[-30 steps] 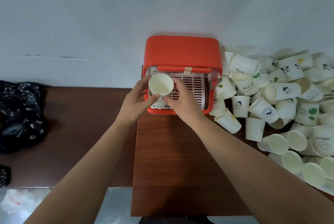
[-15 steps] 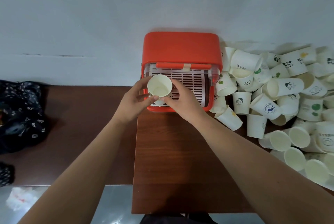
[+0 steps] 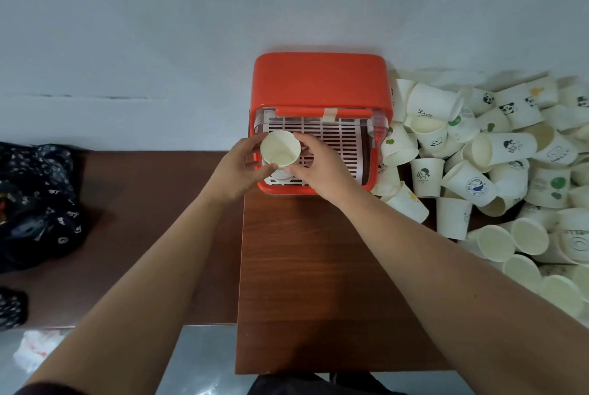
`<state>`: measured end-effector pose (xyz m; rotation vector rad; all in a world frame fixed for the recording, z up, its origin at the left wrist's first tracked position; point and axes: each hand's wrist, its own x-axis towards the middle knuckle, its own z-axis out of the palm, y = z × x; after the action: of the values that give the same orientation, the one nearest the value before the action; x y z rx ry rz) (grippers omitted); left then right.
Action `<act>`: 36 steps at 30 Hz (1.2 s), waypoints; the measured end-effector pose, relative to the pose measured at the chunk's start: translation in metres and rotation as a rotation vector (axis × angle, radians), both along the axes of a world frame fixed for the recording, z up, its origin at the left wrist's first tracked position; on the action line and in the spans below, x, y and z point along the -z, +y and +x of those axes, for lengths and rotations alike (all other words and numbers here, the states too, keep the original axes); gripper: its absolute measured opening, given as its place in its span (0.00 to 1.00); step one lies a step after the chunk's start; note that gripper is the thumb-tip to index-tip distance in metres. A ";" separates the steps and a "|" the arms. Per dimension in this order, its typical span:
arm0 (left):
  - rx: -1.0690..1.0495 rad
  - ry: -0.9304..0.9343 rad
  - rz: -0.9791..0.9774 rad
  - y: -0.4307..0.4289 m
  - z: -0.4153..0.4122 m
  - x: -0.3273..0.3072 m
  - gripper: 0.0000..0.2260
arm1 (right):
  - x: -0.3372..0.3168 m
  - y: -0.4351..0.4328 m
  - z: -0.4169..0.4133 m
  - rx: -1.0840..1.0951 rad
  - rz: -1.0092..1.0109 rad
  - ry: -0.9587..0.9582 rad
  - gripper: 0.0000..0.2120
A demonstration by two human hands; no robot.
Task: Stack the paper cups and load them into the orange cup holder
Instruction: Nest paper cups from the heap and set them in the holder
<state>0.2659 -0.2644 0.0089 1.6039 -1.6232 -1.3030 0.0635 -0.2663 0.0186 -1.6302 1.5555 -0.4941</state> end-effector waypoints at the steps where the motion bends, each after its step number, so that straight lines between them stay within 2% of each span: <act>1: 0.012 -0.012 -0.002 0.001 -0.001 0.000 0.28 | 0.001 0.002 -0.001 0.003 0.002 0.003 0.33; 6: 0.050 -0.114 -0.021 0.007 -0.005 -0.001 0.30 | -0.004 0.013 0.001 0.027 0.004 0.004 0.32; 8: -0.017 -0.185 -0.040 0.013 -0.009 -0.004 0.29 | -0.010 0.017 -0.005 0.036 0.019 0.016 0.32; 12: -0.235 -0.130 -0.061 0.043 -0.030 -0.015 0.17 | -0.025 0.043 -0.043 0.140 0.035 0.022 0.25; 15: -0.177 -0.082 -0.034 0.067 -0.057 -0.018 0.08 | -0.024 0.075 -0.098 0.220 0.009 0.079 0.19; 19: -0.016 -0.062 0.055 0.087 -0.120 -0.002 0.05 | 0.001 0.105 -0.182 0.305 0.042 0.220 0.18; 22: 0.088 -0.150 0.272 0.086 -0.180 0.019 0.09 | 0.019 0.108 -0.220 0.276 0.096 0.296 0.19; 24: 0.025 -0.144 0.451 0.078 -0.209 0.037 0.15 | 0.032 0.102 -0.228 0.227 0.124 0.305 0.21; 26: -0.110 -0.014 0.616 0.068 -0.233 0.051 0.19 | 0.043 0.092 -0.231 0.168 0.147 0.302 0.21; 28: -0.263 0.202 0.752 0.064 -0.252 0.059 0.19 | 0.053 0.085 -0.231 0.093 0.179 0.288 0.20; 30: -0.382 0.356 0.784 0.064 -0.265 0.066 0.19 | 0.059 0.087 -0.229 0.048 0.197 0.252 0.14; 32: -0.418 0.423 0.758 0.069 -0.271 0.071 0.20 | 0.063 0.095 -0.229 0.042 0.205 0.164 0.13; 36: -0.392 0.364 0.648 0.085 -0.275 0.070 0.27 | 0.048 0.109 -0.240 0.086 0.287 -0.041 0.17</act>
<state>-0.0086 -0.1796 -0.0614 1.7704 -0.6492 -1.8629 -0.1767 -0.1573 -0.0299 -1.3323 1.5895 -0.3292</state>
